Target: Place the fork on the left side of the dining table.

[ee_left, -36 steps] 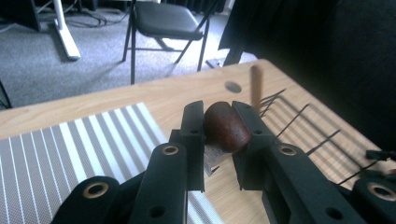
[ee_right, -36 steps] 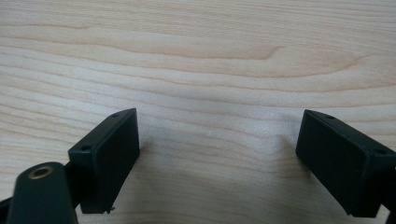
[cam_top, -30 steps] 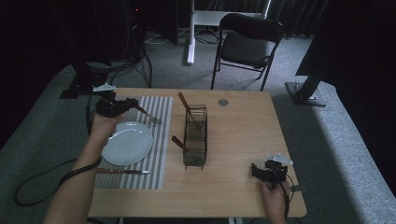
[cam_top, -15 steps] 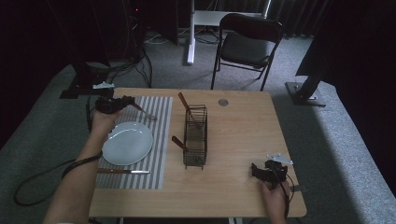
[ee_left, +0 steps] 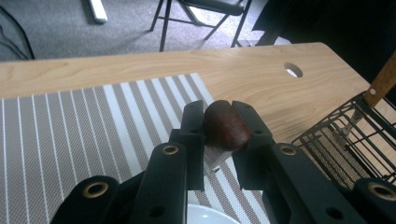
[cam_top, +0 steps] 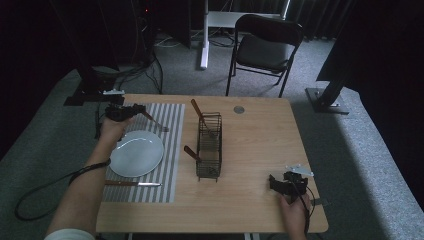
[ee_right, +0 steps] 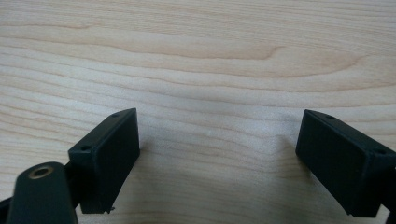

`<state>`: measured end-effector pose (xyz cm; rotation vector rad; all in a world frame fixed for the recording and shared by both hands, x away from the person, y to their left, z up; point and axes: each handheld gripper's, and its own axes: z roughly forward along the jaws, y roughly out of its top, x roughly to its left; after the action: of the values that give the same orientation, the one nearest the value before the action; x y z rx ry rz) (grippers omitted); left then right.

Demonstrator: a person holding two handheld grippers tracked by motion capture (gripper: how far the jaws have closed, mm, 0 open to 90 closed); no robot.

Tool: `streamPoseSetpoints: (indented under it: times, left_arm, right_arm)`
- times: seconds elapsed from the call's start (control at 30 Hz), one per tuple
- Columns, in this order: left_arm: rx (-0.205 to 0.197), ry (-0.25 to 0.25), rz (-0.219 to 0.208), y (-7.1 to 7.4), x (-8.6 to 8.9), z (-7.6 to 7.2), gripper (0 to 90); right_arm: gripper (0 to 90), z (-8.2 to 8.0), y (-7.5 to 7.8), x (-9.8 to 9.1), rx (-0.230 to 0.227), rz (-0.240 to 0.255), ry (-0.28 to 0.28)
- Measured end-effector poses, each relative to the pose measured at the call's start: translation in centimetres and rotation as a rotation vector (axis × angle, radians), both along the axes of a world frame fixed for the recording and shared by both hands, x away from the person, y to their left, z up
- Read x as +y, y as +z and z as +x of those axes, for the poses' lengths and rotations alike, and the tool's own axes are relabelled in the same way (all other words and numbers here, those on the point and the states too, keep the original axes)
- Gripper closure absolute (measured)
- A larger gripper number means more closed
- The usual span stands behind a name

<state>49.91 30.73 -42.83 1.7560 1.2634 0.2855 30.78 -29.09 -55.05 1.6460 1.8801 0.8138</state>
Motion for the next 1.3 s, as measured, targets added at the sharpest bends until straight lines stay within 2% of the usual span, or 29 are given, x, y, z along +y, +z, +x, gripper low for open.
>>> streamPoseSetpoints:
  times: [0.03,0.07,0.2,0.23,0.27,0.4,0.47,0.53,0.63,0.7,0.77,0.9,1.07,1.17,1.3]
  left_arm:
    - [0.008,0.026,0.015,-0.2,0.2,0.1,74.6]
    - [0.028,0.053,0.035,-0.5,0.5,0.2,69.4]
    - [0.083,0.118,0.019,-1.8,1.7,0.2,68.1]
    - [0.083,0.118,0.019,-1.8,1.7,0.2,67.2]
    - [0.114,0.139,-0.003,-2.3,2.2,0.3,65.0]
    - [0.116,0.163,0.017,-3.3,2.5,0.1,58.9]
    - [0.121,0.192,0.041,-3.6,2.5,0.2,54.8]
    - [0.131,0.252,0.086,-4.0,2.1,0.4,51.3]
    - [0.13,0.241,0.101,-4.7,2.0,0.6,42.0]
    - [0.124,0.202,0.113,-5.4,1.8,0.7,41.7]
    - [0.147,0.195,0.105,-5.9,1.8,0.9,38.4]
    - [0.203,0.205,0.062,-6.8,1.8,1.2,37.9]
    - [0.262,0.221,0.044,-7.7,2.0,1.6,34.7]
    - [0.273,0.251,0.055,-8.2,2.1,1.8,29.9]
    - [0.31,0.27,0.021,-8.7,2.5,2.1,27.6]
  right_arm:
    - [13.1,0.0,0.0,0.0,0.0,0.0,0.0]
    - [13.1,0.0,0.0,0.0,0.0,0.0,0.0]
    - [13.1,0.0,0.0,0.0,0.0,0.0,0.0]
    - [13.1,0.0,0.0,0.0,0.0,0.0,0.0]
    - [13.1,0.0,0.0,0.0,0.0,0.0,0.0]
    - [13.1,0.0,0.0,0.0,0.0,0.0,0.0]
    - [13.1,0.0,0.0,0.0,0.0,0.0,0.0]
    - [13.1,0.0,0.0,0.0,0.0,0.0,0.0]
    - [13.1,0.0,0.0,0.0,0.0,0.0,0.0]
    - [13.1,0.0,0.0,0.0,0.0,0.0,0.0]
    - [13.1,0.0,0.0,0.0,0.0,0.0,0.0]
    - [13.1,0.0,0.0,0.0,0.0,0.0,0.0]
    - [13.1,0.0,0.0,0.0,0.0,0.0,0.0]
    - [13.1,0.0,0.0,0.0,0.0,0.0,0.0]
    - [13.1,0.0,0.0,0.0,0.0,0.0,0.0]
